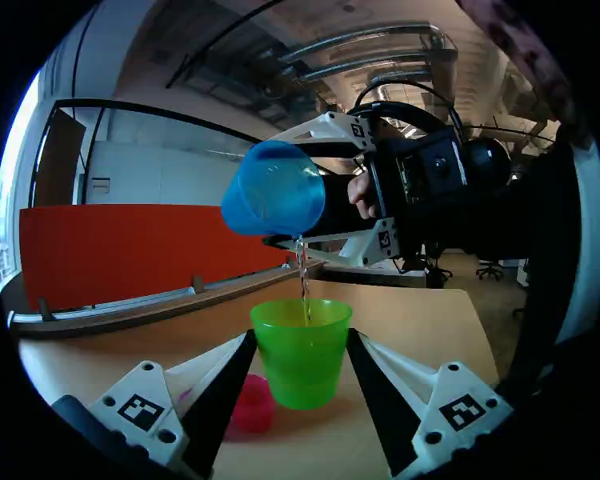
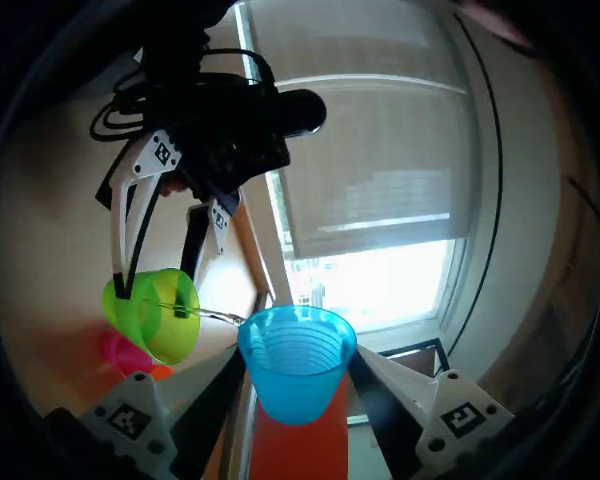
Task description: Pour water
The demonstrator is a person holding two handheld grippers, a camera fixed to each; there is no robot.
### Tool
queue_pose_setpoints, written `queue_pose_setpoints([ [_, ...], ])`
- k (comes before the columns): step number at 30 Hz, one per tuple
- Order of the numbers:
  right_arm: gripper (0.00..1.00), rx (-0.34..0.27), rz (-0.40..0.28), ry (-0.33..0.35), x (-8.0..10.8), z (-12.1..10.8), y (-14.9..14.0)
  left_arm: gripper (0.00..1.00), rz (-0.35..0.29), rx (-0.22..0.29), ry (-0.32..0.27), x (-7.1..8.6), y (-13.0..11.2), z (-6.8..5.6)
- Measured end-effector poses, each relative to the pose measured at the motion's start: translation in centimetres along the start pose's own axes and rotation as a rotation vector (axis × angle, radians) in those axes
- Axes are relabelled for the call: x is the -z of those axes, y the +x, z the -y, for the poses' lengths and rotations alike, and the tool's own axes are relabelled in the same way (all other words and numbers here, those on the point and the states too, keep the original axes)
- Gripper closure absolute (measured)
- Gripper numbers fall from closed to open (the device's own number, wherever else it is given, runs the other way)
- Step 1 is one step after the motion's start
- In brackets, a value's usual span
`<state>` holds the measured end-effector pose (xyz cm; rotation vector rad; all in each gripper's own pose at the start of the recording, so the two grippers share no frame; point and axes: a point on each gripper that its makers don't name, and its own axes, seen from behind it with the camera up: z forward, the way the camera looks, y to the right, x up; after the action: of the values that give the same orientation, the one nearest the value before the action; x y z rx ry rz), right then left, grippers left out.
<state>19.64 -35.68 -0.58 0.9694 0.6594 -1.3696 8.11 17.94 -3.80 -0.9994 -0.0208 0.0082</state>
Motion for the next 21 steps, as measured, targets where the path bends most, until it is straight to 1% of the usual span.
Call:
queue_pose_setpoints([
  [9, 0.11, 0.018, 0.005, 0.001, 0.03, 0.23, -0.19, 0.18, -0.002, 0.007, 0.005, 0.00, -0.11, 0.39],
  [21, 0.11, 0.038, 0.009, 0.000, -0.07, 0.29, -0.54, 0.18, -0.001, 0.006, 0.008, 0.07, -0.08, 0.39],
])
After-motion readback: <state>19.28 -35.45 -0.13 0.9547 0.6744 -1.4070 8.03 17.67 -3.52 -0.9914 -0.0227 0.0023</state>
